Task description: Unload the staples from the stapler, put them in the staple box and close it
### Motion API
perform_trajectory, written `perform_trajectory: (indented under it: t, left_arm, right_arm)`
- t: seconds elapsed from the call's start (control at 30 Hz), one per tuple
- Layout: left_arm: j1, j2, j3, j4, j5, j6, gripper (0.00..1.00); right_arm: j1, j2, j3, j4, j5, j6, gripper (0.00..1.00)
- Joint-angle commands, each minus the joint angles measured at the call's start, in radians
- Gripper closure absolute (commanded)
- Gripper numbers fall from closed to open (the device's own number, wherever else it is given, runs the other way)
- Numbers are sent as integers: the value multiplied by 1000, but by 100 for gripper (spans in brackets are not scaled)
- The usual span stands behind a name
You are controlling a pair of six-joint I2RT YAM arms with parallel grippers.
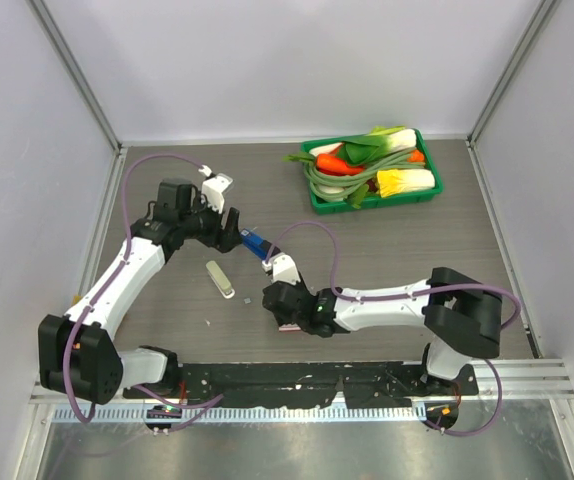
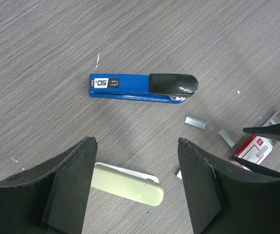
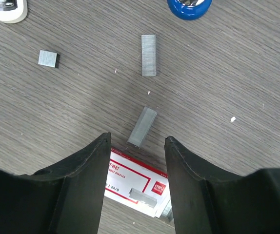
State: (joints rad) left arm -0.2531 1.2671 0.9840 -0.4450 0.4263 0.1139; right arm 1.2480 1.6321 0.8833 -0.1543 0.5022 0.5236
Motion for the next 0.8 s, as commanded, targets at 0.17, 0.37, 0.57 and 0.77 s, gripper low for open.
perform_trajectory:
  t: [0.17, 0.37, 0.57, 0.77]
  left_arm:
    - [2, -23, -4, -8, -1, 29, 28]
    - [2, -31, -5, -20, -11, 44, 28]
    - [2, -37, 4, -29, -21, 56, 28]
    - [2, -77, 15, -57, -55, 87, 28]
  right_arm:
    - [-21, 80, 71, 25, 35, 21, 54]
    - [-36, 101, 63, 25, 30, 21, 57]
    - [-47, 118, 57, 28, 13, 29, 63]
    - [-50, 115, 52, 35, -10, 35, 80]
